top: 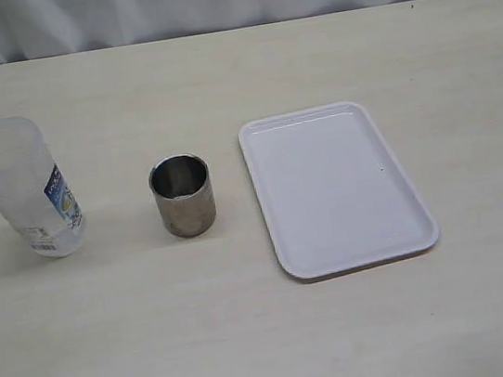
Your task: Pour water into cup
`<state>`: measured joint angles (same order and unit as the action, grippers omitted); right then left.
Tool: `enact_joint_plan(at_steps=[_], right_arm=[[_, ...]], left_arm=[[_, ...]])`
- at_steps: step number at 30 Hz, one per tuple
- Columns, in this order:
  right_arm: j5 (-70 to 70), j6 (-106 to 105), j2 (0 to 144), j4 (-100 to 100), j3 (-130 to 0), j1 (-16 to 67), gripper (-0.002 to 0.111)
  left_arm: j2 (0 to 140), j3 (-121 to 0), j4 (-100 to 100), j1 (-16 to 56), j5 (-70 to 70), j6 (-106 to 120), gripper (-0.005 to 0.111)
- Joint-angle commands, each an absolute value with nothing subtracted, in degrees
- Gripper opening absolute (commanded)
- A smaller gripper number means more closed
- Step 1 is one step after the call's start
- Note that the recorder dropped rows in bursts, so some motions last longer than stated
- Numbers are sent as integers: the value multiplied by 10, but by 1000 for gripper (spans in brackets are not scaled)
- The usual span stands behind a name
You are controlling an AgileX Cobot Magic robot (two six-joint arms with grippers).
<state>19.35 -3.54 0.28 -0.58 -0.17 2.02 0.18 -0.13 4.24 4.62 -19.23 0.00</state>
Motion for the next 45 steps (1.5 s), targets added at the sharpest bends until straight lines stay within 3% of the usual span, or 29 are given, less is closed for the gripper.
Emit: enact_joint_plan(at_steps=[1, 12, 17, 24, 26, 28, 29, 30, 31, 33, 37, 45], right_arm=[[196, -36, 0, -6, 0, 22, 4], [196, -36, 0, -6, 0, 22, 4], [196, -36, 0, -6, 0, 22, 4], [196, -36, 0, -6, 0, 22, 4], [196, -36, 0, -6, 0, 22, 4], [196, -36, 0, -6, 0, 22, 4], [196, -36, 0, -6, 0, 22, 4], [196, -36, 0, -6, 0, 22, 4], [196, -36, 0, -6, 0, 22, 4], [196, -36, 0, -6, 0, 22, 4], [196, -36, 0, -6, 0, 22, 4], [196, -36, 0, -6, 0, 22, 4]], left_arm=[[0, 0, 43, 43, -176, 0, 0], [0, 0, 39, 43, 124, -7, 0], [0, 0, 39, 43, 276, -156, 0], [0, 0, 66, 43, 294, -195, 2], [0, 0, 67, 43, 293, -175, 10], [0, 0, 67, 43, 293, -153, 26], [0, 0, 67, 43, 295, -148, 47], [0, 0, 67, 43, 294, -148, 57], [0, 0, 70, 43, 294, -135, 80], [0, 0, 71, 43, 295, -125, 94], [66, 0, 90, 43, 355, -125, 94], [334, -2, 134, 43, 381, -118, 94]])
